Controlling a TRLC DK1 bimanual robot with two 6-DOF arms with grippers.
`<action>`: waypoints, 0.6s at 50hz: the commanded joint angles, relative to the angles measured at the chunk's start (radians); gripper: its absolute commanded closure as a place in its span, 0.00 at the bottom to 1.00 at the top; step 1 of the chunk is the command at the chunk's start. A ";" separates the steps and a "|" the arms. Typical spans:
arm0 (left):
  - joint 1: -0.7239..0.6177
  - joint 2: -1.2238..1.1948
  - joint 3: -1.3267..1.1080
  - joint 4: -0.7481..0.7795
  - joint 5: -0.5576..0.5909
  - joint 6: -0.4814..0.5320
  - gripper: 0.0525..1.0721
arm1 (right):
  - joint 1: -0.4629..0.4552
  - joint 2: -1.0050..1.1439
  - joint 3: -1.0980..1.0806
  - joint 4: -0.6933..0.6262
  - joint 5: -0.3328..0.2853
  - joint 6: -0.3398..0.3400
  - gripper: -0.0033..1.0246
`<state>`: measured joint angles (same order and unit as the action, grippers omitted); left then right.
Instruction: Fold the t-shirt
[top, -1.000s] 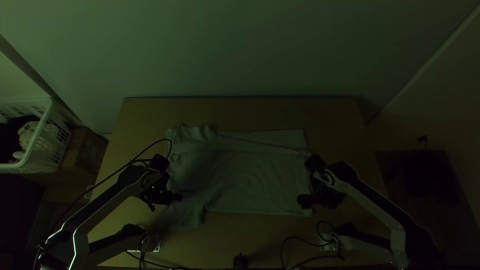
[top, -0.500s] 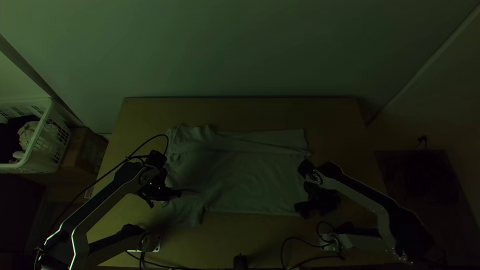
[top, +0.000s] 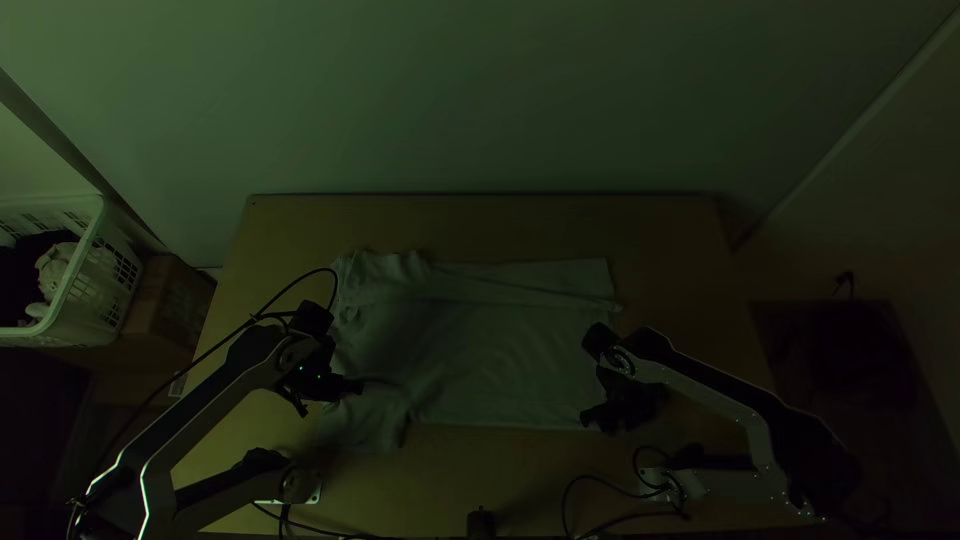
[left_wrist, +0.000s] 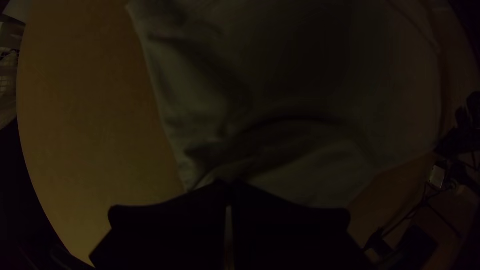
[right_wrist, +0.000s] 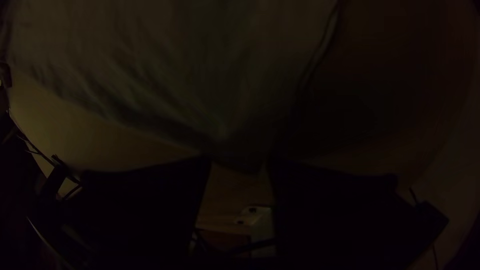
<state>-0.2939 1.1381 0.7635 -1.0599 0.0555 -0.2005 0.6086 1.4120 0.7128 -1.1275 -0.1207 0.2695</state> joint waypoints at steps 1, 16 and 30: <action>-0.007 -0.018 0.022 -0.003 0.000 0.018 0.97 | 0.010 -0.067 -0.026 0.120 0.007 0.011 0.97; 0.018 -0.024 0.036 -0.003 0.000 0.041 0.97 | -0.035 -0.165 0.007 0.106 0.021 0.013 0.97; 0.085 0.006 0.151 -0.009 0.001 0.084 0.97 | -0.089 -0.200 0.076 0.066 0.049 -0.013 0.97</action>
<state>-0.2405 1.1320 0.8600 -1.0561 0.0559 -0.1501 0.5446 1.2243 0.7452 -1.0401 -0.0929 0.2722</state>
